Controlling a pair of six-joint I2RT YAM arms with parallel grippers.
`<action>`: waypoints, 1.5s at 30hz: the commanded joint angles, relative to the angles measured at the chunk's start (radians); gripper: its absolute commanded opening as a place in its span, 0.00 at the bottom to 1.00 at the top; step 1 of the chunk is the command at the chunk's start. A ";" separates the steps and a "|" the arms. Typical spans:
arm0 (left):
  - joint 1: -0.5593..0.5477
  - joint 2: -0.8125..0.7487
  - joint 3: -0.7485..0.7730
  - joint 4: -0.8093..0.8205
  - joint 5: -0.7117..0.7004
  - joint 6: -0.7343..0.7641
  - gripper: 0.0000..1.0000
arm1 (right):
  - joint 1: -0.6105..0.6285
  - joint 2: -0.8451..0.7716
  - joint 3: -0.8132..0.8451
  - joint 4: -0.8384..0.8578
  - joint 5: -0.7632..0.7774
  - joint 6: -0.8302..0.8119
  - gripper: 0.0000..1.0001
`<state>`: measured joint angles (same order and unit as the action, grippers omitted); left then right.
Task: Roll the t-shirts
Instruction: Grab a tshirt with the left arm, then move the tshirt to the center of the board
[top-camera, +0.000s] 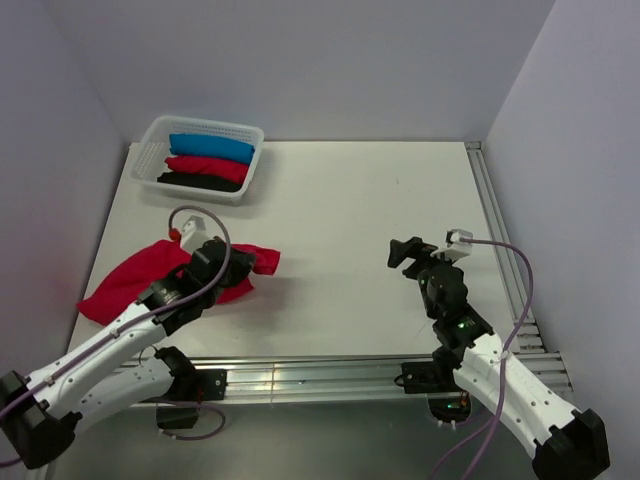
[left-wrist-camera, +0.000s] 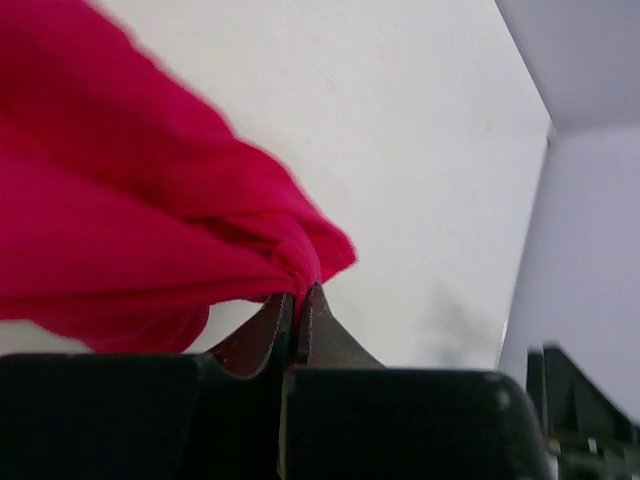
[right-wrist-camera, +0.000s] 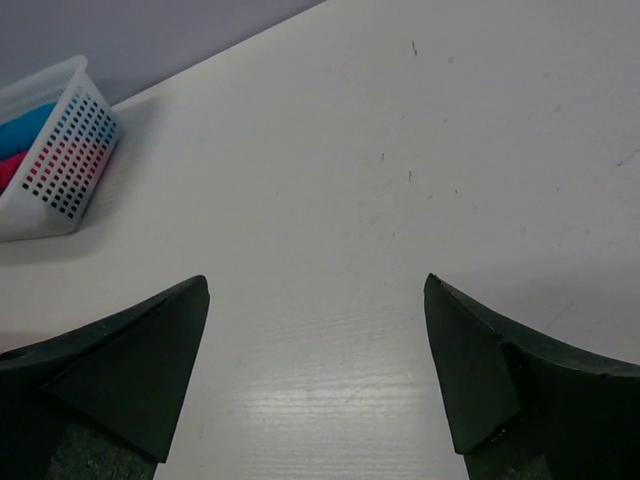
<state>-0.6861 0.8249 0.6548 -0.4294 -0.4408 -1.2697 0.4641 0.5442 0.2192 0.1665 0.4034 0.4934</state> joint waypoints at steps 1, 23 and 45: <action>-0.140 0.057 0.156 0.057 -0.064 -0.033 0.01 | -0.004 -0.044 -0.009 0.014 0.037 0.005 0.95; -0.350 0.613 0.961 -0.220 -0.155 0.285 0.99 | -0.004 -0.084 -0.026 0.008 0.049 0.011 0.95; 0.326 1.016 0.781 0.087 0.410 0.455 0.80 | -0.004 -0.050 -0.014 0.004 0.045 0.013 0.95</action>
<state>-0.3889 1.8008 1.3521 -0.4004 -0.1078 -0.8394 0.4641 0.5060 0.1993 0.1455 0.4427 0.5083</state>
